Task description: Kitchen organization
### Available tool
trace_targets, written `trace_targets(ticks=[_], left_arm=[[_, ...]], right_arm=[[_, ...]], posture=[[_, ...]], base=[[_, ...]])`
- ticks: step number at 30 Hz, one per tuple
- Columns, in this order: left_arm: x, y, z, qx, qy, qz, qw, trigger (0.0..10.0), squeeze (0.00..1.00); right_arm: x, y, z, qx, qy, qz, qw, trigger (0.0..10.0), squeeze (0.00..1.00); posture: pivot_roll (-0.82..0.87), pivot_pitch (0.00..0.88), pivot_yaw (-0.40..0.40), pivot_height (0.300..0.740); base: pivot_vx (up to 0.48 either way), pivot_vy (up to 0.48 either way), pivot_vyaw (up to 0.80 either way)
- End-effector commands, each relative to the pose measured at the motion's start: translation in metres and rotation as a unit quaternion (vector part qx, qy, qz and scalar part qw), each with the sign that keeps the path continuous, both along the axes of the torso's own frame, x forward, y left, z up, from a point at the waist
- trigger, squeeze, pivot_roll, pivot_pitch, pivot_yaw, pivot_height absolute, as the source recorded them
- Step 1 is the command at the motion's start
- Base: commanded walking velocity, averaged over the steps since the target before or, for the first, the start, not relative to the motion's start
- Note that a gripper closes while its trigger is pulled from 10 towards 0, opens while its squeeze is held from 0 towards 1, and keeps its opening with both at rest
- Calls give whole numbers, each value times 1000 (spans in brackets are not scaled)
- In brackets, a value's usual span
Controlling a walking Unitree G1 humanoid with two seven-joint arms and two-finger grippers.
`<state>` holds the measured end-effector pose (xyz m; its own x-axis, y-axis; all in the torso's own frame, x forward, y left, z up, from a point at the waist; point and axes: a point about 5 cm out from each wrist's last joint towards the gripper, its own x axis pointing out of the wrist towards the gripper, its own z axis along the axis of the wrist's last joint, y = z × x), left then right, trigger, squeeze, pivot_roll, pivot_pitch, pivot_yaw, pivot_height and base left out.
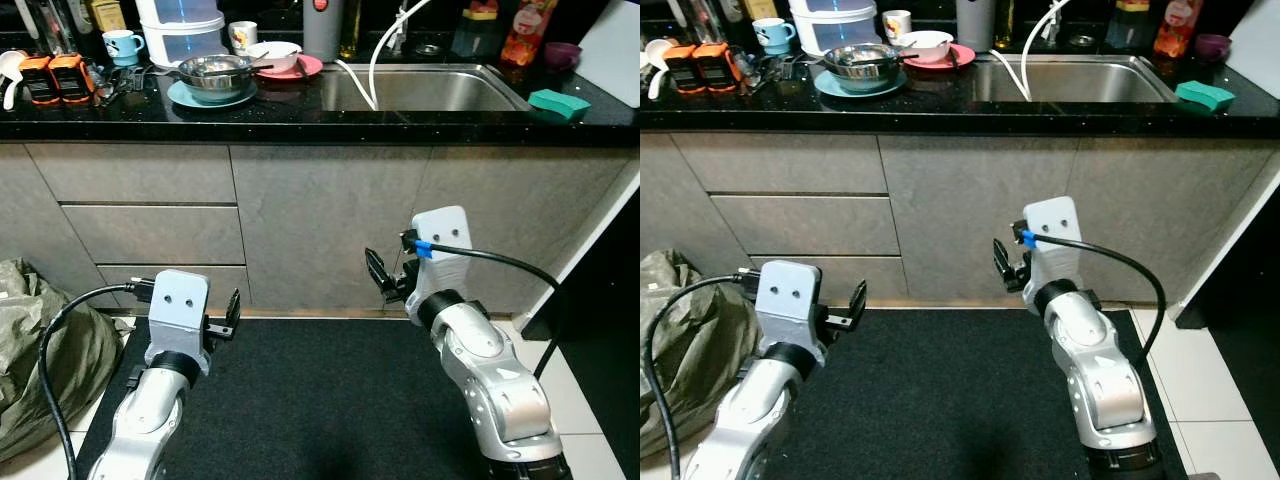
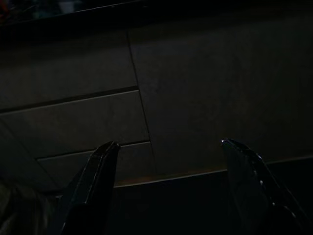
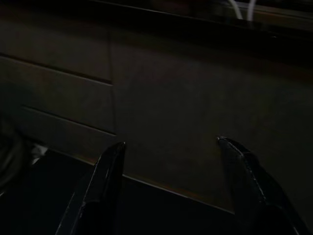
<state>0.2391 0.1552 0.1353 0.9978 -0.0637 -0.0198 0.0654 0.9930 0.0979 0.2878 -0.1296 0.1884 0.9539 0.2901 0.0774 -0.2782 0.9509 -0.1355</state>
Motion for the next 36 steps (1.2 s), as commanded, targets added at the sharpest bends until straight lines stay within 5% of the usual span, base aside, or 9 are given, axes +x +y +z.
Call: trace_targets(ticks=[1, 4, 5, 15, 16, 20, 21, 28, 36], left_arm=[[1, -1, -3, 0, 3, 4, 1000, 10000, 0], [-1, -6, -4, -13, 0, -7, 1000, 10000, 184], [-2, -8, -4, -25, 1, -14, 1000, 10000, 1000], [-1, -15, -2, -77, 5, -20, 997, 10000, 1000], [0, -16, -2, -112, 9, -17, 994, 10000, 153], [0, -18, 0, -142, 6, -17, 990, 4863, 0], [-1, -18, 1, -154, 4, -18, 988, 0, 0], [-1, -17, -2, -159, 15, -6, 987, 10000, 0], [-2, -18, -4, -167, 19, -6, 986, 10000, 1000]], right_arm=[[-1, 0, -4, 10, -1, 15, 1000, 10000, 812], [-4, 3, -3, 25, -11, 28, 999, 10000, 1000], [-4, 3, -3, 28, -11, 28, 999, 10000, 1000], [2, -3, -9, 49, 8, 2, 999, 10000, 267], [2, -3, -10, 62, 9, 4, 998, 10000, 0], [3, -4, -11, 78, 10, 7, 997, 10000, 0], [3, -4, -10, 88, 7, 7, 996, 0, 0], [3, -5, -11, 98, 10, 8, 995, 10000, 0], [3, -5, -12, 99, 7, 11, 995, 10000, 1000]], posture=[[127, 0, 22, 740], [123, 0, 23, 740], [122, 0, 24, 740], [111, 0, 29, 740], [111, 0, 27, 740], [112, 0, 25, 740], [112, 0, 25, 740], [114, 0, 23, 740], [111, 0, 26, 740]], base=[[0, 0, 0], [0, 0, 0], [0, 0, 0], [0, 0, 0], [0, 0, 0], [0, 0, 0], [0, 0, 0], [0, 0, 0], [0, 0, 0]])
